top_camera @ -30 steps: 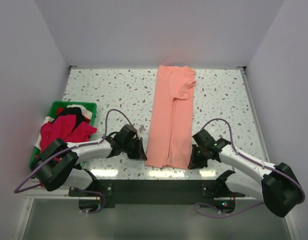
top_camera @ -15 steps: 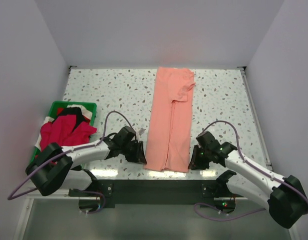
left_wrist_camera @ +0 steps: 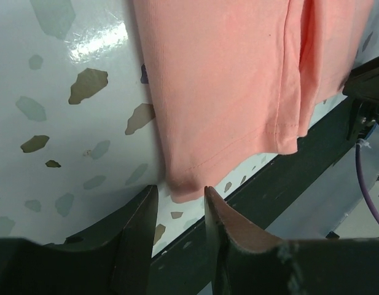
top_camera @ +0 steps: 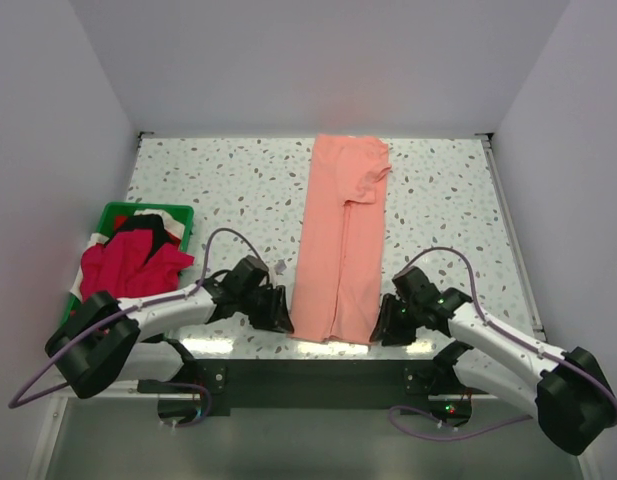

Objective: Fold and stack the t-shirts
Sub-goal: Fold the tshirt

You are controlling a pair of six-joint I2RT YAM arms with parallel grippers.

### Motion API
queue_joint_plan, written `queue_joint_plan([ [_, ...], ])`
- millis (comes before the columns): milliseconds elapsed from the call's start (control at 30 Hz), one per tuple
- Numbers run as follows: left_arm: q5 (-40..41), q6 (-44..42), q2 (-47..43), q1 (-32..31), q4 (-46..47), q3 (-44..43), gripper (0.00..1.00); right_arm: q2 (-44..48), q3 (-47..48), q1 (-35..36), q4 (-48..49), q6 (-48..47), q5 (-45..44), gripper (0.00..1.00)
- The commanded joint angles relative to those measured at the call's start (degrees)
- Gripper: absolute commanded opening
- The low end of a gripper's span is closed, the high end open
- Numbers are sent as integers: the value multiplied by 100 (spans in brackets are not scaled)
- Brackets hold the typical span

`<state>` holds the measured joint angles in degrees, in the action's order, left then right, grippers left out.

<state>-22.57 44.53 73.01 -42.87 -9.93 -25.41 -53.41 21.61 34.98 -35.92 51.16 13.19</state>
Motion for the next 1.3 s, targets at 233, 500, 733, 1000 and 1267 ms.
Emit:
queue_joint_plan([
  [233, 191, 363, 301, -344, 334, 352, 35, -144, -288, 17, 613, 290, 193, 39],
  [500, 279, 433, 100, -572, 115, 54, 0, 199, -245, 18, 368, 307, 316, 13],
  [733, 376, 486, -392, -863, -456, -262, 0, 1050, 36, 17, -468, 96, 403, 1],
  [1000, 710, -5, -368, -628, -1002, -1263, 0, 1071, 948, 17, -785, -316, 71, 1],
  [1267, 604, -437, 1011, 59, -431, -2828, 0, -809, 2338, 17, 155, -1151, -1212, 3],
])
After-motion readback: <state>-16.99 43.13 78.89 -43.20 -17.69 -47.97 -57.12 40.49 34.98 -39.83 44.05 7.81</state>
